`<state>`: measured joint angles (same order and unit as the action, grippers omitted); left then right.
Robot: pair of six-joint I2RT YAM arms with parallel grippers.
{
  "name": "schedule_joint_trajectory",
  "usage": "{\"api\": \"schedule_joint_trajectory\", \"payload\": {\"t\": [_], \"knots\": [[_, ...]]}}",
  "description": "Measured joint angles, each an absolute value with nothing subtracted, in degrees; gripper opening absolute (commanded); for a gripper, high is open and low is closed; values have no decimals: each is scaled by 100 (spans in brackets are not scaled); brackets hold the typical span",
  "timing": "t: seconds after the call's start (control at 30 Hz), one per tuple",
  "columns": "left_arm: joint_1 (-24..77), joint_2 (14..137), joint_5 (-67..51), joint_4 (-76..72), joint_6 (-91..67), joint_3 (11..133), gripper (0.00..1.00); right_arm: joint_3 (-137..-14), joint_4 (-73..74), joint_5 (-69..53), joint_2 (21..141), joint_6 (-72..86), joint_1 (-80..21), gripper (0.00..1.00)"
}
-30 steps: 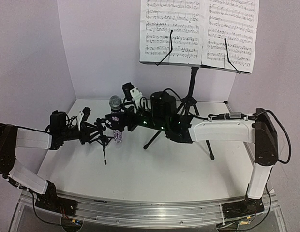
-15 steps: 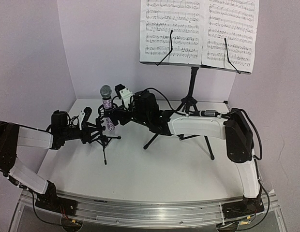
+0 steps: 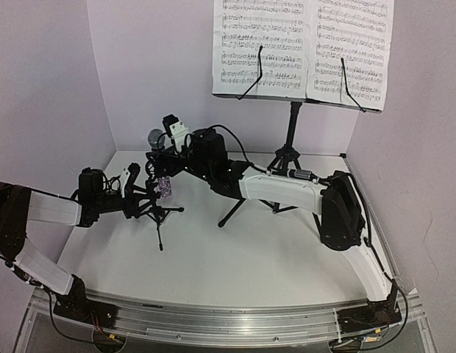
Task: Pack up the instrument practice props
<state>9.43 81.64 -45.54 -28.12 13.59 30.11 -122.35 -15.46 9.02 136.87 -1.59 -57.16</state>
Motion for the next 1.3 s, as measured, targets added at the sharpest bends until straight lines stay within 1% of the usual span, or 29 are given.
{"api": "schedule_joint_trajectory", "payload": {"t": [0.33, 0.47, 0.73, 0.83, 1.03, 1.13, 1.3], "knots": [[949, 8182, -4552, -2815, 1363, 3073, 37, -13384, -1645, 855, 14538, -428, -5569, 94], [955, 8184, -4554, -2816, 1365, 3079, 37, -13664, -1617, 741, 14882, -589, -5510, 90], [977, 8184, -4596, -2816, 1374, 3079, 36, -14133, -1625, 649, 15277, -752, -5494, 60], [978, 8184, -4602, -2818, 1374, 3079, 36, -14164, -1669, 605, 15286, -756, -5494, 43], [980, 8184, -4629, -2858, 1376, 3097, 38, -14164, -1728, 470, 15286, -740, -5524, 12], [981, 8184, -4646, -2858, 1392, 3104, 42, -14164, -1745, 396, 15286, -771, -5527, 4], [980, 8184, -4633, -2862, 1482, 3107, 47, -14164, -1783, 236, 15285, -892, -5527, 0]]}}
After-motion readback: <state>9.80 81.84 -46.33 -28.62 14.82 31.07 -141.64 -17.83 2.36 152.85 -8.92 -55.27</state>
